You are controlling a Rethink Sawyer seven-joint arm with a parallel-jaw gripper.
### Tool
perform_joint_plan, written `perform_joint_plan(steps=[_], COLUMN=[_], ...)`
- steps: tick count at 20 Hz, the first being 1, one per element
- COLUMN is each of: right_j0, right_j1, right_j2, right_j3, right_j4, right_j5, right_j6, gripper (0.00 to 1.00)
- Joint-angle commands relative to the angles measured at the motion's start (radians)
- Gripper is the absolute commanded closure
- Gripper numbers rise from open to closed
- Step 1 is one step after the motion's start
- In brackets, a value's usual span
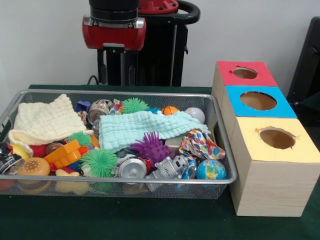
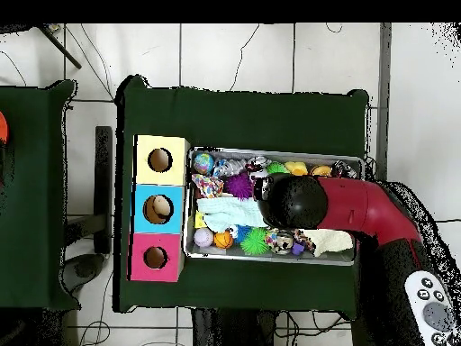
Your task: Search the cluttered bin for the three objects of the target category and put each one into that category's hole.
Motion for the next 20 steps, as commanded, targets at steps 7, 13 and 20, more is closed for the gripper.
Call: perform_joint_plan(steps=[7,13,20], right_j0=[0.024,0.028,0.037], right_j1=[0.054,0.078,0.095], right_j2=[-0.012,-0.015,-0.026], right_j3=[-0.086,-0.117,-0.188], right_j4=[-0.005,-0.006,-0.003], right_j5=[0.171,0.166,0.208], right_j6=[0.005,0.016,0.023], gripper=[0.0,0.0,0.0])
